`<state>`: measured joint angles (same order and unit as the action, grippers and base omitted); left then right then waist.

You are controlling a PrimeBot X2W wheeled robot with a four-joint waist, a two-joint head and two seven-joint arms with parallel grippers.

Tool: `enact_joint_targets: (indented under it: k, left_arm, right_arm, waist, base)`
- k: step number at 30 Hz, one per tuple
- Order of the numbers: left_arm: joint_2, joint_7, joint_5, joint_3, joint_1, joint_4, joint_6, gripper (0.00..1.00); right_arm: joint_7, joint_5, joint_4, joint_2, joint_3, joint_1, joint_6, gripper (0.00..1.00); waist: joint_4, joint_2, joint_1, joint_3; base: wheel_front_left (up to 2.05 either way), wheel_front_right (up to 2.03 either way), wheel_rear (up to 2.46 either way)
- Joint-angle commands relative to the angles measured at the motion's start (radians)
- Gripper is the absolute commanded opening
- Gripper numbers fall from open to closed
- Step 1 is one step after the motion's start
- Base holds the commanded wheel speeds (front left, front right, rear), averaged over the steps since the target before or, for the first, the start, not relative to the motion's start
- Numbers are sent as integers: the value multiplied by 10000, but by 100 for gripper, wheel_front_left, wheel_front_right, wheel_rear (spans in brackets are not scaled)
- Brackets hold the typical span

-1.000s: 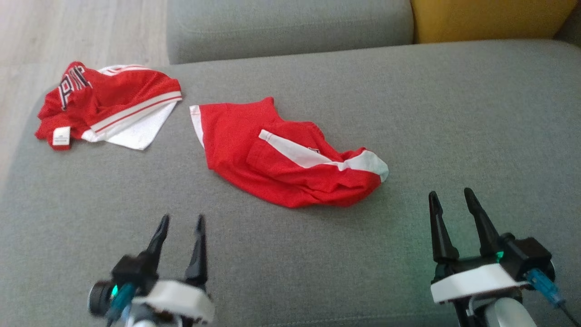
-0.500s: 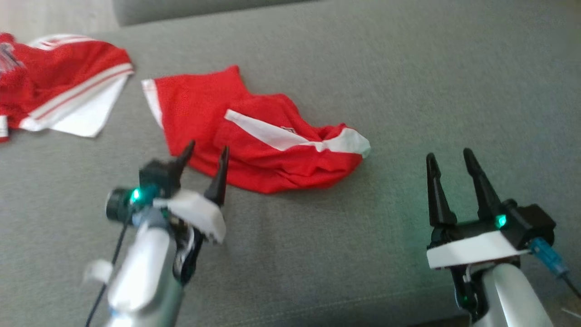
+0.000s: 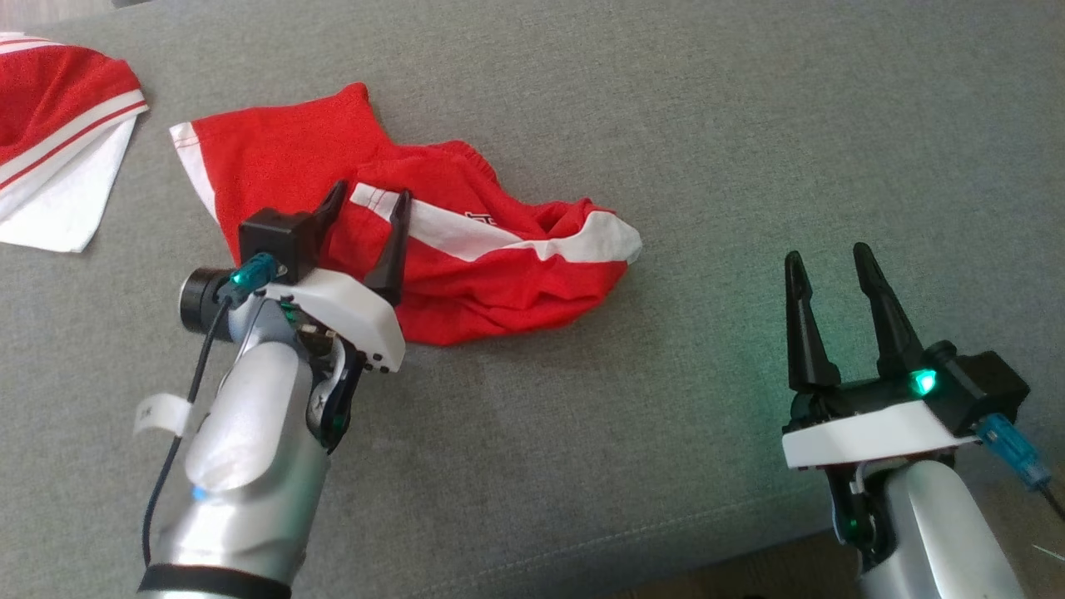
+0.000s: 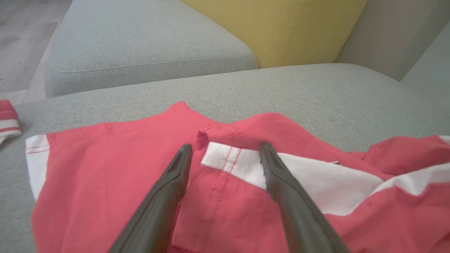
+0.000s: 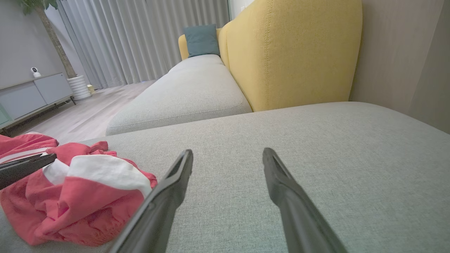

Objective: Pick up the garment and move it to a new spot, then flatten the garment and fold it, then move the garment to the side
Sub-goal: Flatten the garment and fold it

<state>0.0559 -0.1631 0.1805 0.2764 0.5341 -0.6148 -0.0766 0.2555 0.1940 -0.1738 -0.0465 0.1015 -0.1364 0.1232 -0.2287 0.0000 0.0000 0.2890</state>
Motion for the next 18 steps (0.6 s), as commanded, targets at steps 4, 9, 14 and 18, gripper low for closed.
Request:
enact_joint_targets:
  k: [4, 9, 14, 18]
  left_arm:
    - [150, -14, 98, -183, 406, 312, -58, 100]
    - [114, 13, 180, -17, 192, 508, -45, 100]
    - [95, 277, 233, 246, 66, 527, -115, 100]
    - [96, 434, 237, 395, 120, 563, -116, 55]
  right_arm:
    - [63, 74, 339, -37, 141, -222, 75, 100]
    - [63, 68, 354, -37, 110, -217, 75, 100]
    - [63, 70, 350, -37, 170, -232, 75, 100]
    - [63, 63, 358, -37, 200, -272, 75, 100]
  waist:
    - [40, 0, 0, 0]
    - [181, 0, 0, -18]
    - [242, 0, 0, -36]
    - [203, 0, 0, -10]
  base:
    - [0, 0, 0]
    - [0, 0, 0]
    - [0, 0, 0]
    - [0, 0, 0]
